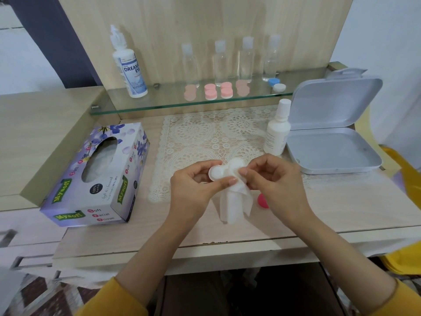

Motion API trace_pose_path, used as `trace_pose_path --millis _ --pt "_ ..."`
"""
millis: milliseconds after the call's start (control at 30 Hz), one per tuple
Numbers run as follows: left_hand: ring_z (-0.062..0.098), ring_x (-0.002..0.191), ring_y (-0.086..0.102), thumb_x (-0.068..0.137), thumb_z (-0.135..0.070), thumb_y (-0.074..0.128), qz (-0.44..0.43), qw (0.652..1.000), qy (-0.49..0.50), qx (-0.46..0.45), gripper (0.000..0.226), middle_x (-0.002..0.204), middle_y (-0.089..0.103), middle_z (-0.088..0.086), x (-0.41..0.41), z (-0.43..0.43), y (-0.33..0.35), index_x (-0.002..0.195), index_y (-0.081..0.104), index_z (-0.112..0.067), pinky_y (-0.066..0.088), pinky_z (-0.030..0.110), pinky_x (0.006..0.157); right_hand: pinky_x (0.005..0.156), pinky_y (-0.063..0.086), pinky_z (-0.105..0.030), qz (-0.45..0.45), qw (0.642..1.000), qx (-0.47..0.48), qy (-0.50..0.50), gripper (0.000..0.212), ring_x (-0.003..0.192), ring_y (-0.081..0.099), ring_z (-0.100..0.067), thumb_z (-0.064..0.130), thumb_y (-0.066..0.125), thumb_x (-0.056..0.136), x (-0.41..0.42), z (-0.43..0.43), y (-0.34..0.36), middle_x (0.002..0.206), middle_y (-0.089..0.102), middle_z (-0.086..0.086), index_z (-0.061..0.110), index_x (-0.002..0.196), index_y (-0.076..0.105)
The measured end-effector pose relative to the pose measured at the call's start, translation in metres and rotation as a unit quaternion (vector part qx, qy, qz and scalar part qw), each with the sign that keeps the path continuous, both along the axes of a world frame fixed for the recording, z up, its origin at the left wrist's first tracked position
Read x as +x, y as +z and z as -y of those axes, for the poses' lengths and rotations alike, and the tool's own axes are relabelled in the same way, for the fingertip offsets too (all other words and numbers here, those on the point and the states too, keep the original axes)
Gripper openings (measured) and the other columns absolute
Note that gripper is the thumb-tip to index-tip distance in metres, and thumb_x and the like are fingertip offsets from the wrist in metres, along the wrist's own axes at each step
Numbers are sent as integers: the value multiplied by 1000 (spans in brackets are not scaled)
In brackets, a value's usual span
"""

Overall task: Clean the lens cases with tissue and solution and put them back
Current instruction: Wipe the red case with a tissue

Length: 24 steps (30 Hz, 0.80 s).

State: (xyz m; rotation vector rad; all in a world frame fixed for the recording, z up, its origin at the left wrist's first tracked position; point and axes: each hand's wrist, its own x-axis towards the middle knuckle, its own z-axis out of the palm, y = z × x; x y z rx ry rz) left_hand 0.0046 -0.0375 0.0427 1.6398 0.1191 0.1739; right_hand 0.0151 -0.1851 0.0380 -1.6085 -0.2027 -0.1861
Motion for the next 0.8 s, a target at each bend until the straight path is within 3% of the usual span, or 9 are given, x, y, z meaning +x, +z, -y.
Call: trace_pose_path --millis 67,167,267,400,567,700,800 --pt "16 76 69 56 -11 83 1 1000 13 -2 31 79 72 0 1 -1 -1 82 70 -21 56 24 71 56 51 -21 -15 1000 -8 18 27 61 62 -9 31 78 56 -1 1 0 65 63 8 16 69 60" --pt "15 77 70 63 -9 80 0 1000 4 -4 25 79 73 -1 2 -1 -2 82 70 -22 55 27 75 58 51 -22 -31 998 -51 27 38 69 63 -12 13 85 55 1 1 -6 78 61 6 19 75 53" --pt "13 77 70 67 -7 77 -6 1000 -11 -15 25 77 73 -1 2 -1 -3 84 70 -23 54 24 76 56 47 -18 -17 998 -62 -15 33 63 62 -11 3 80 64 3 0 -10 70 62 4 18 72 52" --pt "9 72 68 68 -6 76 -7 1000 -3 -9 25 78 73 2 4 -8 -1 88 70 -21 46 11 60 44 40 -13 -33 999 -35 -1 26 52 56 -8 1 77 67 4 7 -8 58 62 7 20 62 60" --pt "10 69 68 67 -6 77 -15 1000 -17 11 26 73 72 -1 5 -12 -2 85 70 -24 45 10 59 55 39 -12 -18 996 -80 42 16 53 48 0 5 78 65 10 16 1 68 64 -2 19 64 70" --pt "16 72 68 67 -4 77 -10 999 -39 22 26 70 72 1 4 -10 -4 81 71 -25 55 27 76 49 41 -23 -44 995 -88 20 16 49 50 -9 10 80 64 12 15 2 61 60 -7 13 61 65" --pt "12 70 67 68 -1 75 -4 998 -51 27 25 69 71 -4 4 -9 -5 80 71 -23 55 25 75 46 44 -27 -77 993 -85 25 23 53 61 -22 8 80 64 15 13 1 63 62 -1 14 67 58"
